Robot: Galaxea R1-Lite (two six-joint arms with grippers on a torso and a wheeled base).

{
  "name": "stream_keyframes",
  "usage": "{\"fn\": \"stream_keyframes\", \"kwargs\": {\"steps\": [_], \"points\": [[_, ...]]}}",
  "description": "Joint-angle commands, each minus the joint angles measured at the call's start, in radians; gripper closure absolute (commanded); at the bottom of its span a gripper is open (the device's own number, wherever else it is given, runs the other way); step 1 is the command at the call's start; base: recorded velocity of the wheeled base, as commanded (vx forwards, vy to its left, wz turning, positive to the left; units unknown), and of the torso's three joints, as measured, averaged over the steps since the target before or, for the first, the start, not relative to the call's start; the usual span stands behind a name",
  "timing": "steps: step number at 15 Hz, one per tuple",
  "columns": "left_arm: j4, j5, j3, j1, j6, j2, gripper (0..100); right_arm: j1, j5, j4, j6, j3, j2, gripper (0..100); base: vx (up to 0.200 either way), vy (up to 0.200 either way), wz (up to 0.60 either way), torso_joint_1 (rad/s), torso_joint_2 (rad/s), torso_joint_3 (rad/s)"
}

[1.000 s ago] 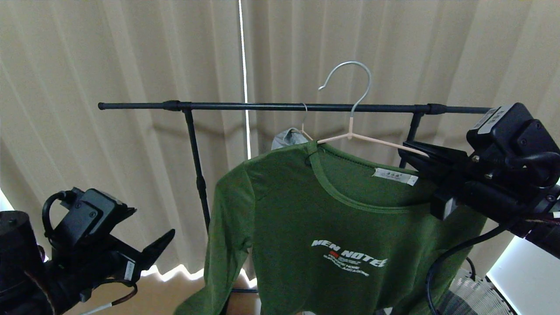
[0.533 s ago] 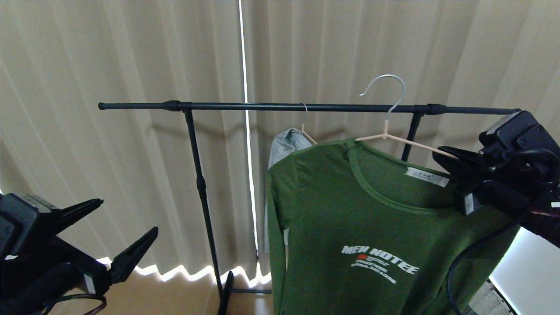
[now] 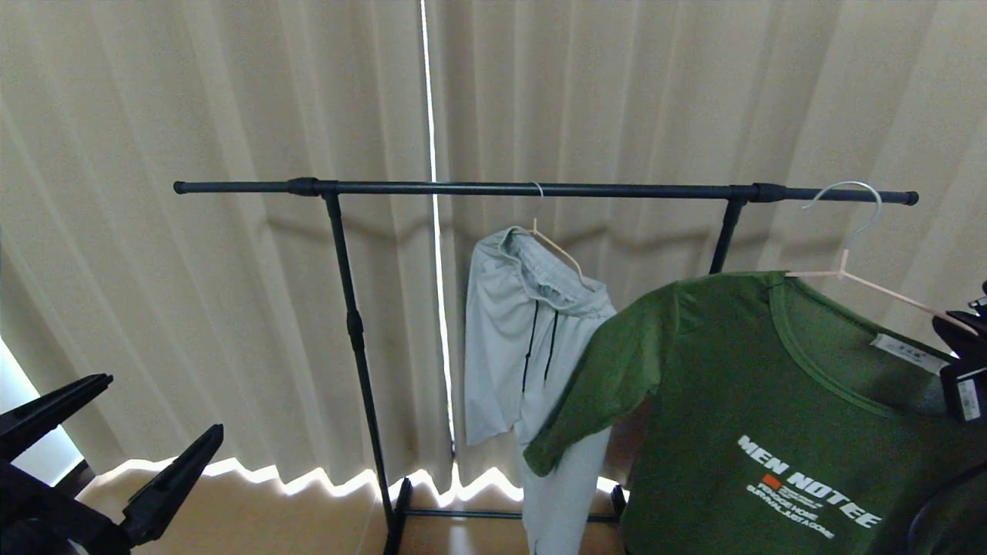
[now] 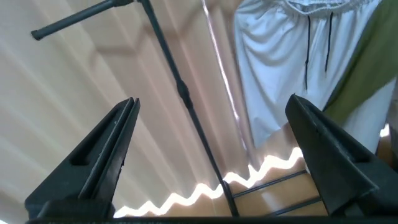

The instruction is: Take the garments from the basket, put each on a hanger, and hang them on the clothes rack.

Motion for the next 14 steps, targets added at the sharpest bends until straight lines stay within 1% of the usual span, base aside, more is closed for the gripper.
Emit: {"fn": "stream_keyframes", "kwargs": {"steps": [1,2,4,5,6,8,11,12,14], "points": [[0.0,-0.018,0.008,0.0,-0.005,-0.009,0,-0.109,0.0,-0.002,-0.046,0.015,-0.03,100,0.0,0.0,0.0,0.0,0.0,0.0],[0.0,-0.019,0.024,0.0,-0.013,-0.009,0,-0.137,0.0,-0.002,-0.069,0.013,-0.035,100,0.0,0.0,0.0,0.0,0.0,0.0],[-0.002,-0.021,0.054,-0.003,-0.023,-0.012,0,-0.161,-0.001,-0.002,-0.099,0.012,-0.046,100,0.0,0.0,0.0,0.0,0.0,0.0],[-0.002,-0.021,0.054,-0.003,-0.023,-0.012,0,-0.161,-0.003,-0.002,-0.099,0.012,-0.046,100,0.0,0.0,0.0,0.0,0.0,0.0],[-0.002,-0.021,0.055,-0.003,-0.026,-0.021,0,-0.189,-0.015,-0.001,-0.132,0.012,-0.056,100,0.0,0.0,0.0,0.0,0.0,0.0],[-0.002,-0.021,0.051,-0.006,-0.026,-0.028,0,-0.19,-0.015,-0.001,-0.143,0.012,-0.056,100,0.0,0.0,0.0,0.0,0.0,0.0],[-0.002,-0.021,0.047,-0.006,-0.026,-0.026,0,-0.183,-0.011,-0.001,-0.143,0.007,-0.038,100,0.0,0.0,0.0,0.0,0.0,0.0],[-0.002,-0.021,0.047,-0.006,-0.026,-0.026,0,-0.149,-0.008,-0.002,-0.139,0.006,-0.018,100,0.0,0.0,0.0,0.0,0.0,0.0],[-0.002,-0.021,0.041,-0.006,-0.026,-0.023,0,-0.108,-0.006,-0.007,-0.12,0.001,0.011,100,0.0,0.0,0.0,0.0,0.0,0.0]]}}
